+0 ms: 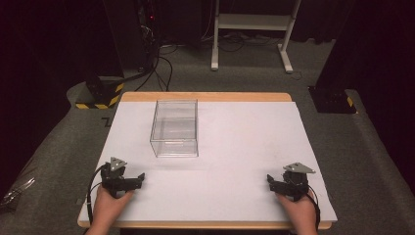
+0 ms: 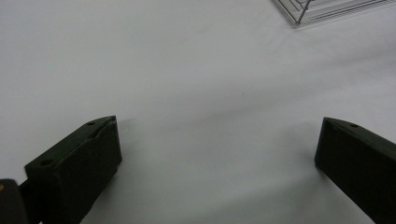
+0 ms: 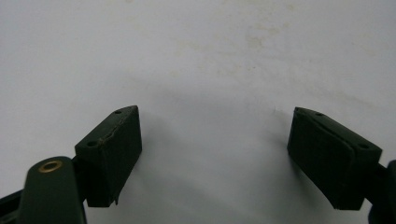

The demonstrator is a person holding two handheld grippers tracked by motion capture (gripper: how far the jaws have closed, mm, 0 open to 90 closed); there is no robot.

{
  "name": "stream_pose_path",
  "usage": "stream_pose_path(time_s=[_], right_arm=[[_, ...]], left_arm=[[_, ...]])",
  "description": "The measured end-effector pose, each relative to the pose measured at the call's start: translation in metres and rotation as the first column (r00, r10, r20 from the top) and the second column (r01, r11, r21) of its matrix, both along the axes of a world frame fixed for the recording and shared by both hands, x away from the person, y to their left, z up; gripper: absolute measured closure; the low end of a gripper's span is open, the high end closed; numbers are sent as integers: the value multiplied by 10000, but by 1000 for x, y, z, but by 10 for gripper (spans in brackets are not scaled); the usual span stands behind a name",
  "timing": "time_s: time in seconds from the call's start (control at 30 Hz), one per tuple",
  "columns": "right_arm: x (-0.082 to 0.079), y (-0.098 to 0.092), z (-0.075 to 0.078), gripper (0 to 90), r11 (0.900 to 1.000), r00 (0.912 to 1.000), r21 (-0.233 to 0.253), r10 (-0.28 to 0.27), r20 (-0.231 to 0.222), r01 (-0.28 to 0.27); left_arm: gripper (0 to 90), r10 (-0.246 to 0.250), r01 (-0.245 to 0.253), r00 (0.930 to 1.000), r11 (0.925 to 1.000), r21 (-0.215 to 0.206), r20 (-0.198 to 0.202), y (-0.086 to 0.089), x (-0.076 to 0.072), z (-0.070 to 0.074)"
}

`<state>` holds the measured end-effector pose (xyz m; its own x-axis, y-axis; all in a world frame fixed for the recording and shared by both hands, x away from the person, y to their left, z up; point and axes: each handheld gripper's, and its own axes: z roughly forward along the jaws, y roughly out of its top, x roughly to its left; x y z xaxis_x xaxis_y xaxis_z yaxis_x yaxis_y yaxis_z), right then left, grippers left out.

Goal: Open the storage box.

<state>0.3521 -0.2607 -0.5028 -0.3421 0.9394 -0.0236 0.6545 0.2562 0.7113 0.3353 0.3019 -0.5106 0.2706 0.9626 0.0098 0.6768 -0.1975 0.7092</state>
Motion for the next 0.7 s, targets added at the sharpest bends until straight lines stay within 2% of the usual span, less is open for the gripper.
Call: stream_pose_path(time_s=[0.57,0.63,0.7], right_arm=[[0,0,0,176,10000,10000,1,3,10,-3],[0,0,0,176,10000,10000,1,4,8,-4],[0,0,0,176,10000,10000,2,4,5,-4]], left_arm=[[13,-78,78,10000,10000,42,11,0,-1,4],[13,-112,112,9999,9999,10,102,1,-2,5],[12,-214,223,9993,9993,-292,306,2,-4,10]])
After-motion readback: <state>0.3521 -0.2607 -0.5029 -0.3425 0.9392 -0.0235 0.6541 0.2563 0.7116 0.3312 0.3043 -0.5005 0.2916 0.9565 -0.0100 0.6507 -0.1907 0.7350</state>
